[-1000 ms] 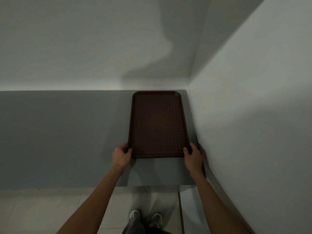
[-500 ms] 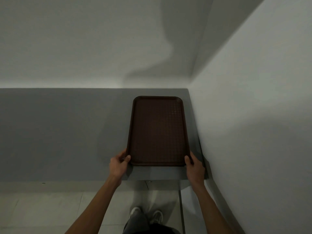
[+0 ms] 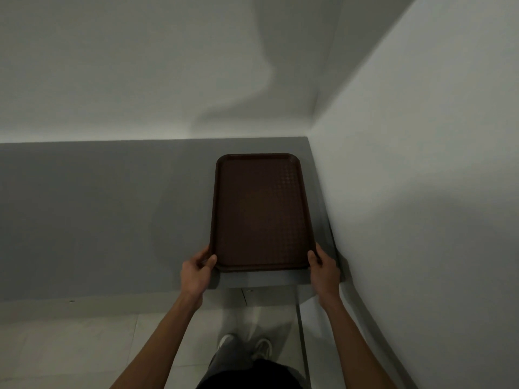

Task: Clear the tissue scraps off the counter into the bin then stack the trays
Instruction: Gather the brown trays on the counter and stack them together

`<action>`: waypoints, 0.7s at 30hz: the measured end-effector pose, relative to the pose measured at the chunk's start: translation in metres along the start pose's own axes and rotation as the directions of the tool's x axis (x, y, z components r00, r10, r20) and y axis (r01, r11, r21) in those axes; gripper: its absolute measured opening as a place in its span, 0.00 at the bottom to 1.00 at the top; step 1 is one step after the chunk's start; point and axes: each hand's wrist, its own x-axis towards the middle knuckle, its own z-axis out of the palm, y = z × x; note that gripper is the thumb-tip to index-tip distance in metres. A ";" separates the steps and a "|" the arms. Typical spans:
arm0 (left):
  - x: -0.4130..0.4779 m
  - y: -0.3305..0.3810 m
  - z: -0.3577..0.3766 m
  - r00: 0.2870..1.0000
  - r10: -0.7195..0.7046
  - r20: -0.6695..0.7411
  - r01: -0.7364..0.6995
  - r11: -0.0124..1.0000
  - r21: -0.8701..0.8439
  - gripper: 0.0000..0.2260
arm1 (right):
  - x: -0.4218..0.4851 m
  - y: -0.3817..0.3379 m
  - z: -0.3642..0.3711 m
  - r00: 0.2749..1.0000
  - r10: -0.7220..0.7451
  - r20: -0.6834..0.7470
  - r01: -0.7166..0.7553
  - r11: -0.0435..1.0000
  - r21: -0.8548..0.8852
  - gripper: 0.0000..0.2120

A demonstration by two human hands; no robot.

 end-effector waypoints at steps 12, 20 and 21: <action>0.012 0.016 0.005 1.000 0.003 -0.020 -0.001 0.996 0.089 0.18 | 0.022 -0.012 0.009 0.998 0.055 0.003 -0.055 0.998 -0.041 0.21; -0.001 0.030 0.001 0.998 0.043 0.034 -0.050 0.970 0.240 0.18 | 0.018 -0.013 0.010 0.998 0.055 -0.004 -0.055 0.997 -0.058 0.21; -0.002 0.032 0.000 0.997 0.062 0.052 -0.074 0.957 0.280 0.18 | 0.016 -0.015 0.011 0.999 0.045 -0.008 -0.045 0.996 -0.071 0.21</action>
